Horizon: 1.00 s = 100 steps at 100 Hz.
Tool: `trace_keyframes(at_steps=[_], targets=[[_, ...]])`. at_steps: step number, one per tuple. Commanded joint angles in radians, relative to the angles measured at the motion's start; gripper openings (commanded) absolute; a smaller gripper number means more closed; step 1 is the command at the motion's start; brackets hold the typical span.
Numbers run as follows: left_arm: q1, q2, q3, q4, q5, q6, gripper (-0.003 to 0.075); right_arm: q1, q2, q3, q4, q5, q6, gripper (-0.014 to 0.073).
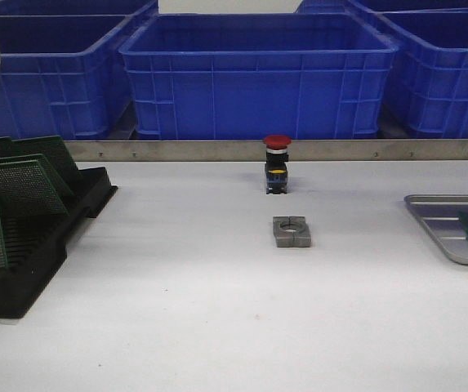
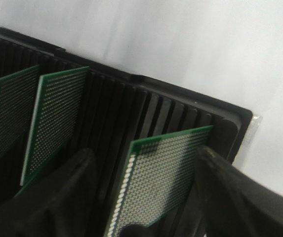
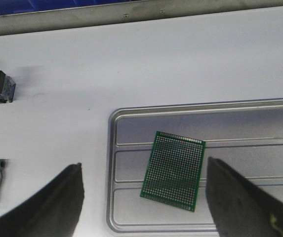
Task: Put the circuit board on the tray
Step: 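Move left gripper back to the rack and grasp another green board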
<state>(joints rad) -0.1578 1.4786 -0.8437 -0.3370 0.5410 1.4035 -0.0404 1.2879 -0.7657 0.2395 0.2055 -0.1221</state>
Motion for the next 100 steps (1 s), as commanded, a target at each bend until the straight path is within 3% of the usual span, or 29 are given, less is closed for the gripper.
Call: trace_keyframes(at_steps=[1,25,37,65,100], targets=[[0.002,-0.026,-0.028,-0.025,-0.008,-0.011,0.0363,-0.007,-0.032,-0.031,-0.007,-0.062,-0.003,0.0538],[0.002,-0.026,-0.03,-0.025,0.02,-0.011,0.0078,-0.007,-0.032,-0.031,-0.007,-0.063,-0.003,0.0538],[0.002,-0.026,-0.03,-0.025,0.025,-0.011,-0.0021,-0.007,-0.032,-0.031,-0.007,-0.064,-0.003,0.0538],[0.002,-0.026,-0.115,-0.017,0.142,-0.011,-0.002,-0.007,-0.032,-0.031,-0.007,-0.065,-0.003,0.0538],[0.0,-0.026,-0.404,-0.051,0.575,-0.011,-0.002,0.0,-0.034,-0.031,-0.007,-0.06,-0.004,0.0538]])
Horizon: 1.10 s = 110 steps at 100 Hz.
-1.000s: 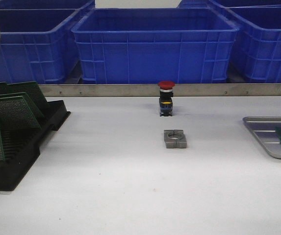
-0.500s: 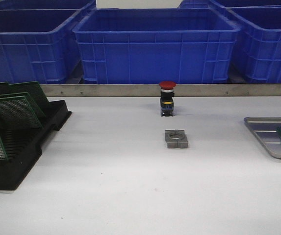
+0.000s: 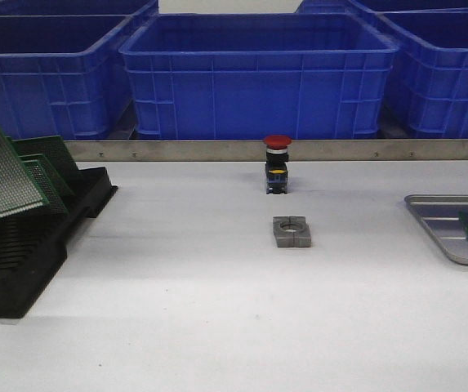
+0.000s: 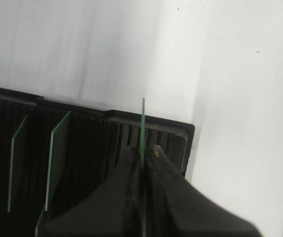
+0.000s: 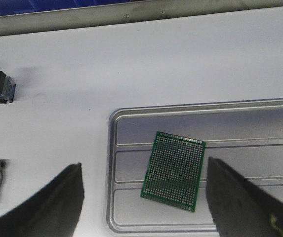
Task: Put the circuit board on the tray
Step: 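Move left gripper back to the rack and grasp another green board, then lift the second board out of the rack with left gripper, then grasp the held board with right gripper and open left gripper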
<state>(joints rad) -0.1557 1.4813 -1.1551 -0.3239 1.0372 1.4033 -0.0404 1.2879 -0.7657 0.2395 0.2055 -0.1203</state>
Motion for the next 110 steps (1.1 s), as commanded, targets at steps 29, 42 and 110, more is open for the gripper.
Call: trace_keyframes(at_steps=[29,42,110], targets=[[-0.023,-0.029,-0.163,-0.306,0.112,0.023,-0.002,0.166,-0.091,-0.031,-0.008,-0.042,-0.074,0.0538],[-0.064,-0.029,-0.163,-0.346,0.112,0.023,-0.002,0.335,-0.108,-0.031,-0.016,-0.04,-0.166,0.0538],[-0.217,-0.027,-0.163,-0.53,0.163,0.129,-0.002,0.839,-0.091,-0.031,-0.016,-0.166,-0.345,0.0538]])
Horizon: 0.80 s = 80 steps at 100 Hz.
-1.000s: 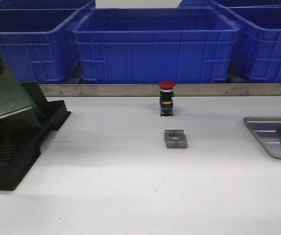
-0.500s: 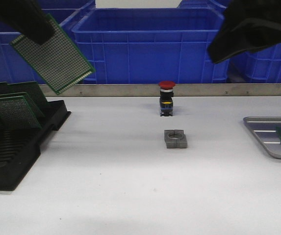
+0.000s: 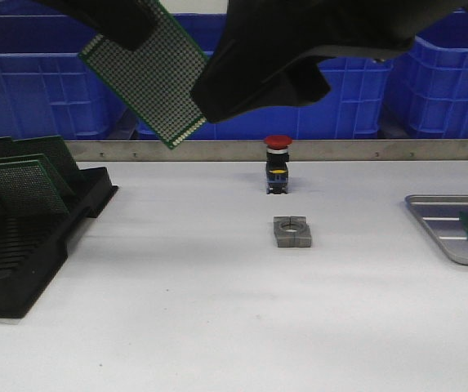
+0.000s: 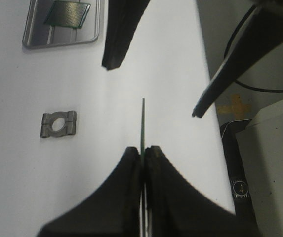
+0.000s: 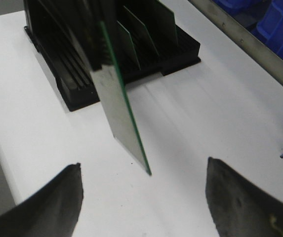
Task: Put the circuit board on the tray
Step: 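Grasp the held board with right gripper and open left gripper, then carry the board with right gripper over to the metal tray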
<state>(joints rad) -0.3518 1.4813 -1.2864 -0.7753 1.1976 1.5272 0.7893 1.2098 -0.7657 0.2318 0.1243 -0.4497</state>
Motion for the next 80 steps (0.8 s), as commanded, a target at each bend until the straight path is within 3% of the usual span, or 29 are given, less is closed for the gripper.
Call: trace_keyframes(at_steps=[1,16,22,27,43,64,71,80], targets=[[-0.025,-0.027,-0.032,-0.078,0.003,0.005,-0.002,0.01,-0.012,-0.031,-0.008,-0.087,-0.015,0.0538],[-0.059,-0.027,-0.032,-0.078,0.003,0.005,-0.002,0.031,0.005,-0.031,-0.008,-0.096,-0.015,0.0533],[-0.068,-0.027,-0.032,-0.078,0.003,0.007,-0.002,0.033,0.008,-0.031,-0.008,-0.098,-0.015,0.0479],[-0.07,-0.027,-0.032,-0.078,0.003,0.007,-0.002,0.033,0.009,-0.031,-0.008,-0.1,-0.014,0.0381],[-0.07,-0.027,-0.032,-0.078,-0.003,0.007,-0.002,0.033,0.009,-0.031,-0.008,-0.114,-0.014,-0.0067],[-0.07,-0.027,-0.032,-0.075,-0.055,0.007,0.0012,0.033,0.009,-0.031,-0.004,-0.124,-0.012,-0.007],[-0.07,-0.027,-0.032,-0.074,-0.064,0.003,0.0115,0.033,0.009,-0.031,0.015,-0.118,-0.012,-0.007],[-0.07,-0.027,-0.032,-0.074,-0.082,0.0,0.0322,0.032,0.009,-0.031,0.04,-0.11,-0.012,-0.007]])
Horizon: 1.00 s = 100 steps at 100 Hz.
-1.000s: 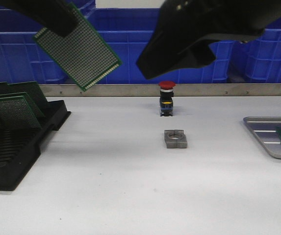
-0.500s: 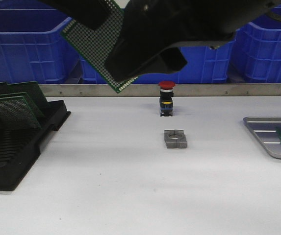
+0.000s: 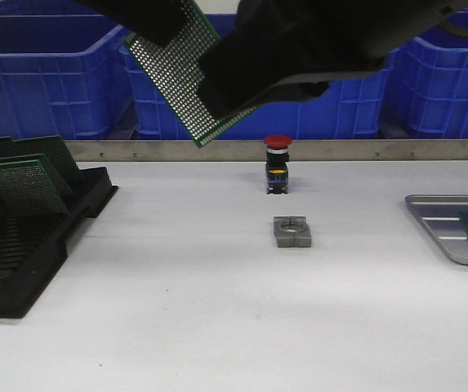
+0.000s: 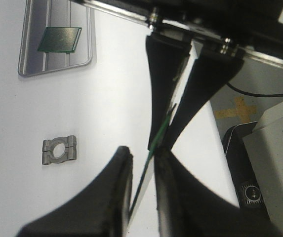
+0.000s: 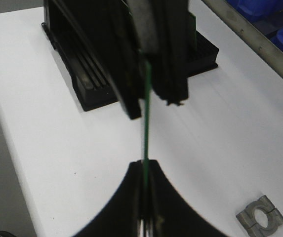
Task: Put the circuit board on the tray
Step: 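Carry the board with right gripper over to the metal tray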
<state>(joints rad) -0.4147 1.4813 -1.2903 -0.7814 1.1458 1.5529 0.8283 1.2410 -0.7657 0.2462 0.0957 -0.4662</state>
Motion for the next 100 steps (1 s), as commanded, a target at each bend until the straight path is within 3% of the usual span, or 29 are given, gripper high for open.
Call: trace_keyframes(at_steps=[1,8,15,29,47,67,81,100], targets=[[-0.007,-0.027,-0.028,-0.068,-0.033,-0.027,0.0354,-0.007,-0.022,-0.029,0.028,-0.08,0.004,-0.007],[-0.007,-0.027,-0.03,-0.068,-0.057,-0.027,0.0475,-0.019,-0.022,-0.029,0.046,-0.059,0.004,-0.007],[-0.007,-0.027,-0.03,-0.068,-0.098,-0.028,0.0522,-0.052,-0.022,-0.029,0.063,-0.018,0.004,-0.007],[-0.007,-0.027,-0.03,-0.066,-0.169,-0.028,0.0511,-0.197,-0.02,-0.029,0.131,0.104,0.01,-0.007],[-0.007,-0.027,-0.03,-0.066,-0.21,-0.029,0.0511,-0.478,0.023,-0.029,0.197,0.227,0.012,-0.007],[-0.007,-0.027,-0.03,-0.066,-0.213,-0.057,0.0511,-0.737,0.169,-0.029,0.252,0.195,0.012,-0.007],[-0.007,-0.027,-0.03,-0.066,-0.211,-0.059,0.0511,-0.819,0.27,-0.03,0.284,0.141,0.012,-0.007],[-0.007,-0.027,-0.03,-0.066,-0.211,-0.059,0.0511,-0.825,0.377,-0.03,0.285,0.042,0.012,-0.0067]])
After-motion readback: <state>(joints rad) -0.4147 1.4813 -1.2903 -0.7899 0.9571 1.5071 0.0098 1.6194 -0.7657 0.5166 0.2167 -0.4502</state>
